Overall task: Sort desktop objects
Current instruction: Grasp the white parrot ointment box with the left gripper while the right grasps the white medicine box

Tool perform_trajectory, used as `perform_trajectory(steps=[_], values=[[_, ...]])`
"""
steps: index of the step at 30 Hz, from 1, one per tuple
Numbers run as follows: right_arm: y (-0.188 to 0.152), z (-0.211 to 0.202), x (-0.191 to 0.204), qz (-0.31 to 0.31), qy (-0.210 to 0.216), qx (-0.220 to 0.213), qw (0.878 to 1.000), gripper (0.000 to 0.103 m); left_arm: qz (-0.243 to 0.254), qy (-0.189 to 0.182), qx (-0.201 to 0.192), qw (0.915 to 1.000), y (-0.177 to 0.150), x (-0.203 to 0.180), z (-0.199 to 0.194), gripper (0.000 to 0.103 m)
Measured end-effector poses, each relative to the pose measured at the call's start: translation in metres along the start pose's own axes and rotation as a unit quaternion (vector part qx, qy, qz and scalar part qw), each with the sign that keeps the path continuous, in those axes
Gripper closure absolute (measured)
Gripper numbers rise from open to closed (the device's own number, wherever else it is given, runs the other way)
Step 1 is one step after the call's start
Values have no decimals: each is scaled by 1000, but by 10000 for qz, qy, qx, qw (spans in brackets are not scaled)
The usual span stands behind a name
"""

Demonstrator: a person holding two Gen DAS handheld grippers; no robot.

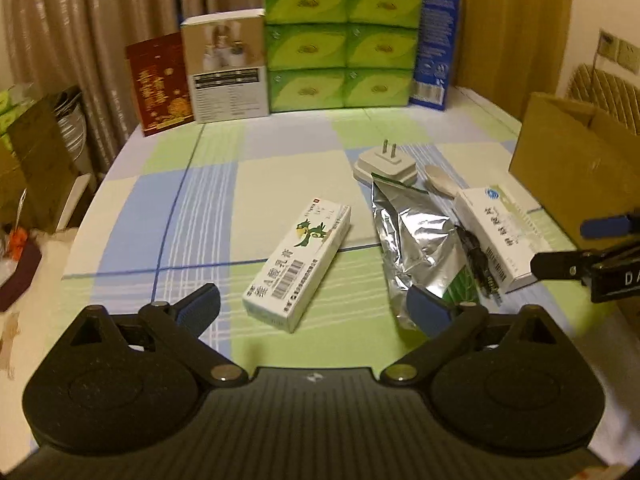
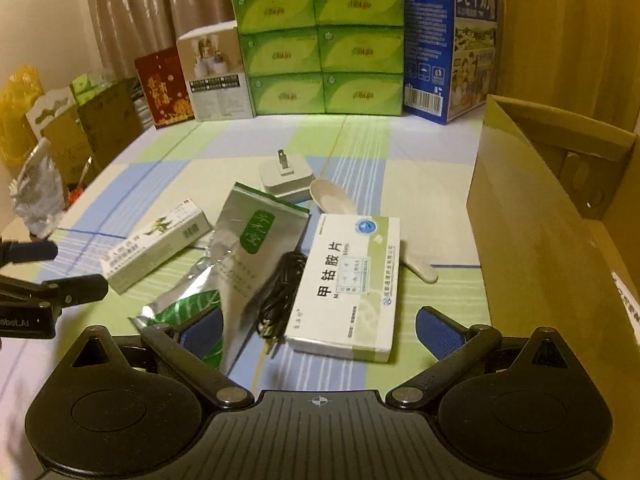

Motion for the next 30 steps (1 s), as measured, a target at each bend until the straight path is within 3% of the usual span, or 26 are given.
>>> perform_trajectory(steps=[5, 7, 12, 19, 24, 30], values=[[2, 18, -9, 79, -81, 212, 9997, 11, 310, 60, 119, 9994, 3, 8, 24, 16], [2, 26, -12, 140, -79, 324, 9993, 16, 252, 3, 158, 9996, 4, 12, 32, 23], [0, 41, -13, 81, -78, 474, 9988, 26, 253, -7, 261, 9993, 7, 17, 50, 28], [1, 51, -16, 156, -91, 562, 9983, 29, 232, -37, 445, 9987, 4, 19, 70, 33], [0, 52, -17, 212, -92, 605, 9979, 31, 144, 17, 540, 9984, 3, 21, 75, 53], [-7, 43, -16, 268, -111, 716, 9970, 33, 73, 25, 654, 9978, -2, 17, 67, 68]])
Point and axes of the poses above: each gripper's, at about its wrist camera, not at the fingertips, and z roughly the way its jaws point, x to its left, y to its top, the point moved 6 cm from there along z, roughly the way its jaws point, and after that the axes turned 2 degrees about -y, right-handed, at the moved point
